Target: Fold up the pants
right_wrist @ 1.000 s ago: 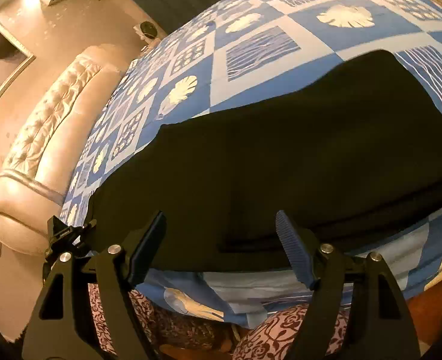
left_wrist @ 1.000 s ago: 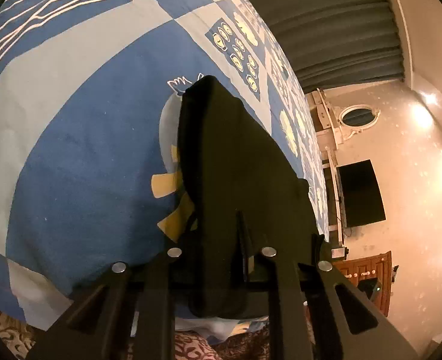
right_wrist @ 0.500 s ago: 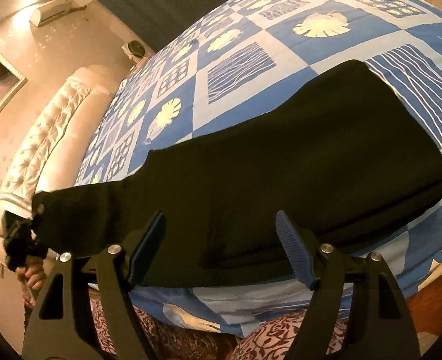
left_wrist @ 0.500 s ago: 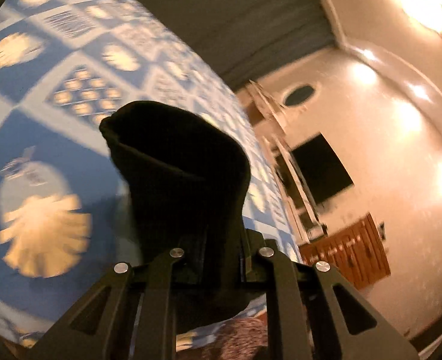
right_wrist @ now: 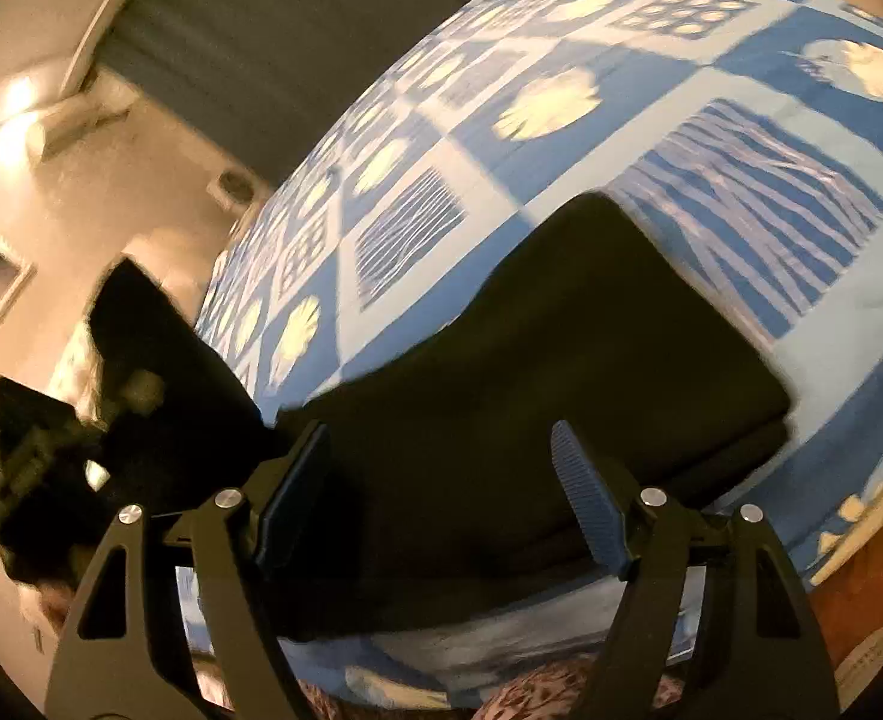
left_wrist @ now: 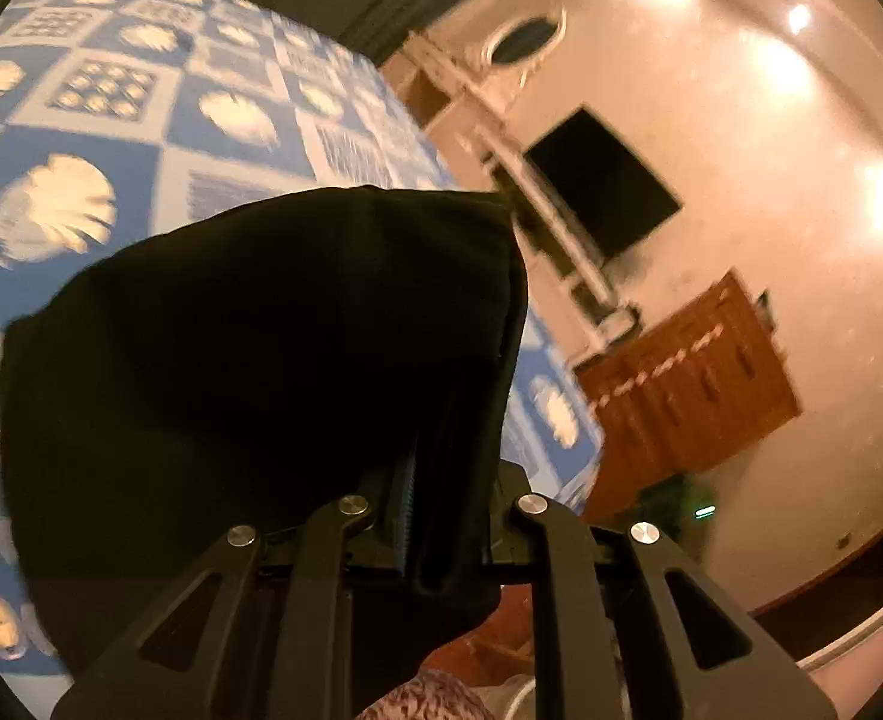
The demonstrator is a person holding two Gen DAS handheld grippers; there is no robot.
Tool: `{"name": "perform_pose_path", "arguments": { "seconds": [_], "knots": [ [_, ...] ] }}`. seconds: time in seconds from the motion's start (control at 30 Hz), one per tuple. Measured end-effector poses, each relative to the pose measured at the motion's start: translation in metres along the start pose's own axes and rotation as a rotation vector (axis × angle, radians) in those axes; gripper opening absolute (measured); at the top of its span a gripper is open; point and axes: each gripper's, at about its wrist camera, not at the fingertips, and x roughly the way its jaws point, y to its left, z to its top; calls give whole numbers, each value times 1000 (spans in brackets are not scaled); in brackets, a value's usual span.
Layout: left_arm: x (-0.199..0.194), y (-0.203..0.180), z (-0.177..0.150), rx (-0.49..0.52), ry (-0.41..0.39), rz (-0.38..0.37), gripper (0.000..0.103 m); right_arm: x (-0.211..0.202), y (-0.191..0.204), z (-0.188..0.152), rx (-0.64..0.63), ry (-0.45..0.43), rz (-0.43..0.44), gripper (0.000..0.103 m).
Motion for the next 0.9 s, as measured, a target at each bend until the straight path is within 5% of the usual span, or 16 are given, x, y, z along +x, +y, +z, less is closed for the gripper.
{"name": "perform_pose_path", "arguments": {
  "seconds": [0.2, 0.33, 0.6, 0.9],
  "knots": [
    [84, 3, -24, 52, 132, 135, 17, -8, -37, 15, 125, -47, -22, 76],
    [89, 7, -34, 3, 114, 126, 39, -7, -49, 17, 173, -41, 2, 76],
    [17, -19, -46, -22, 21, 11, 80, 0, -35, 25, 144, 33, 95, 77],
    [-83, 86, -89, -274, -9, 312, 86, 33, -29, 29, 54, 145, 38, 81]
  ]
}}
